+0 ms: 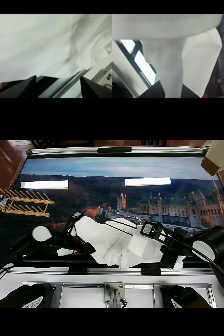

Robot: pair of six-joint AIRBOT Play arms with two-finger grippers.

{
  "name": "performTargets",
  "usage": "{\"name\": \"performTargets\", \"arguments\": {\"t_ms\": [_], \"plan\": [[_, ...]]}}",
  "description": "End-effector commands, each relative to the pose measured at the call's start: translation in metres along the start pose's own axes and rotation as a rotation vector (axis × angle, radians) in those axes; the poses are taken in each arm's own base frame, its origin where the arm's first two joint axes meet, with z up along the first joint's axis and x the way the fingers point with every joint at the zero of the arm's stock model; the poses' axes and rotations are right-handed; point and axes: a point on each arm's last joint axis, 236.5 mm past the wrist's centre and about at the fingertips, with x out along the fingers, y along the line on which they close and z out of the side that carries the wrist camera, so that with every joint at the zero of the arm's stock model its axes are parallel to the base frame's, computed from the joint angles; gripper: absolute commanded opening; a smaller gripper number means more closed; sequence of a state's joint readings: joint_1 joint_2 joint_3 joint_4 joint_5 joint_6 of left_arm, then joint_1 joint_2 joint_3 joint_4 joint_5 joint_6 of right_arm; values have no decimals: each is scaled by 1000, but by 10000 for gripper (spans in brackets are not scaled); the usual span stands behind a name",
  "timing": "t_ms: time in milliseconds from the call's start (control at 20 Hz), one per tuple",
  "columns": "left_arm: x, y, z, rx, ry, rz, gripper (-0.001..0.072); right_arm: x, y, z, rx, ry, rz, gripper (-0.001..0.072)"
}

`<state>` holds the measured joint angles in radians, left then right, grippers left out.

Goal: Fold the shirts.

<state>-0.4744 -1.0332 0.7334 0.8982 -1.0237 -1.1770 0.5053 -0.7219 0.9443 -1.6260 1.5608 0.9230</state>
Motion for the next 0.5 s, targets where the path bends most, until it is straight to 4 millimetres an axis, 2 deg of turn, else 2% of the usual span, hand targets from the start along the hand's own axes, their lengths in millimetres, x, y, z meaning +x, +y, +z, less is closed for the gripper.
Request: {"name": "performTargets", "arguments": {"t_ms": [0,150,350,450], "plan": [[46,-31,-3,5,29,-141,666,0,1,2,18,-11,3,49],[74,-36,-3,12,30,-146,665,0,4,4,40,-19,15,49],[89,-31,5,21,-9,-101,653,0,4,5,42,-21,17,49],[90,-35,5,29,-11,-103,448,0,4,5,42,-21,17,50]]}}
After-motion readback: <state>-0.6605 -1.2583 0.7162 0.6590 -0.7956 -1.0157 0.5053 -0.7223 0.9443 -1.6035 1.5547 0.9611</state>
